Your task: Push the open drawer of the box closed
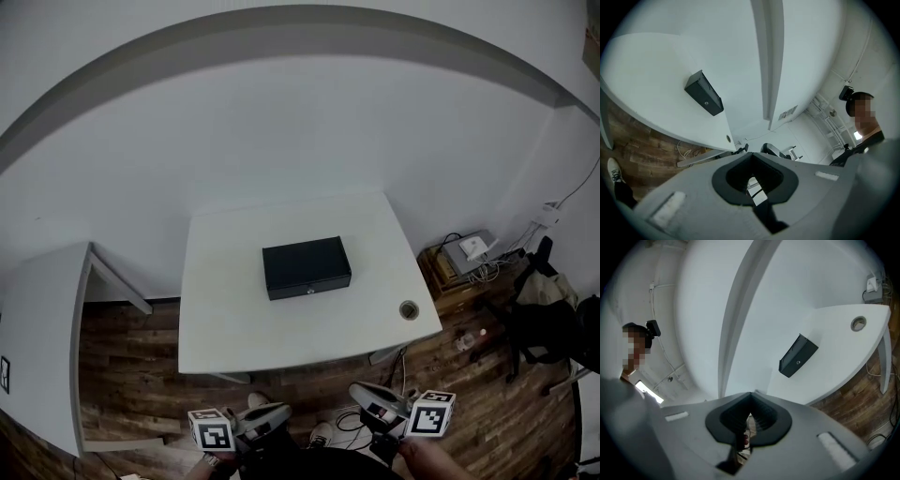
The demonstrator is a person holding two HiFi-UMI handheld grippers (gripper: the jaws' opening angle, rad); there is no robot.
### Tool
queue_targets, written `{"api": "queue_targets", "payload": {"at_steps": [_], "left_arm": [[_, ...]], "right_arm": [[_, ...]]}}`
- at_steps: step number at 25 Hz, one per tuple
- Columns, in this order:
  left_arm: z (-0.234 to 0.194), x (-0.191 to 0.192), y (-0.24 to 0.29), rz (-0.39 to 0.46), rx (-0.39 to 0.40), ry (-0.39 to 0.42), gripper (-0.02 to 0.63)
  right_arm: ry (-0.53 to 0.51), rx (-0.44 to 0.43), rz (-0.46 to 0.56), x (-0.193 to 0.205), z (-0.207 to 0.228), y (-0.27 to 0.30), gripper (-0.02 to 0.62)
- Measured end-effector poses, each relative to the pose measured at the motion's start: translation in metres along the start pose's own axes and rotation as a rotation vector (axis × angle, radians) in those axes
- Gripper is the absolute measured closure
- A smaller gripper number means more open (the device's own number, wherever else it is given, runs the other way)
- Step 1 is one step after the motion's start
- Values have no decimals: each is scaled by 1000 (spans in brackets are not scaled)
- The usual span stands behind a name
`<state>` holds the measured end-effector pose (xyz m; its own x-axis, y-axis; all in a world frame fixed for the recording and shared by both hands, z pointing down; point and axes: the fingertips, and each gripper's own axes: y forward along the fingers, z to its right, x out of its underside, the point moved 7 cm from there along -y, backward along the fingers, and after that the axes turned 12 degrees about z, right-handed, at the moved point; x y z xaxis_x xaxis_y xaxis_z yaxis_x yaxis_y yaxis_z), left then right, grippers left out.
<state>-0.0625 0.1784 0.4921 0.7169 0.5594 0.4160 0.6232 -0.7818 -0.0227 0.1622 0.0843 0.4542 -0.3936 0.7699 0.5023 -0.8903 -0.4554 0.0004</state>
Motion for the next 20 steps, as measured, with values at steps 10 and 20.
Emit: {"api": "queue_targets", "payload": {"at_steps": [10, 20], "left_arm": [[8, 8, -1, 9, 27, -45, 606], [7, 14, 3, 62, 0, -91, 606]], "right_arm": [[34, 8, 21, 21, -12, -26, 592], [45, -1, 22, 22, -10, -35, 592]]}}
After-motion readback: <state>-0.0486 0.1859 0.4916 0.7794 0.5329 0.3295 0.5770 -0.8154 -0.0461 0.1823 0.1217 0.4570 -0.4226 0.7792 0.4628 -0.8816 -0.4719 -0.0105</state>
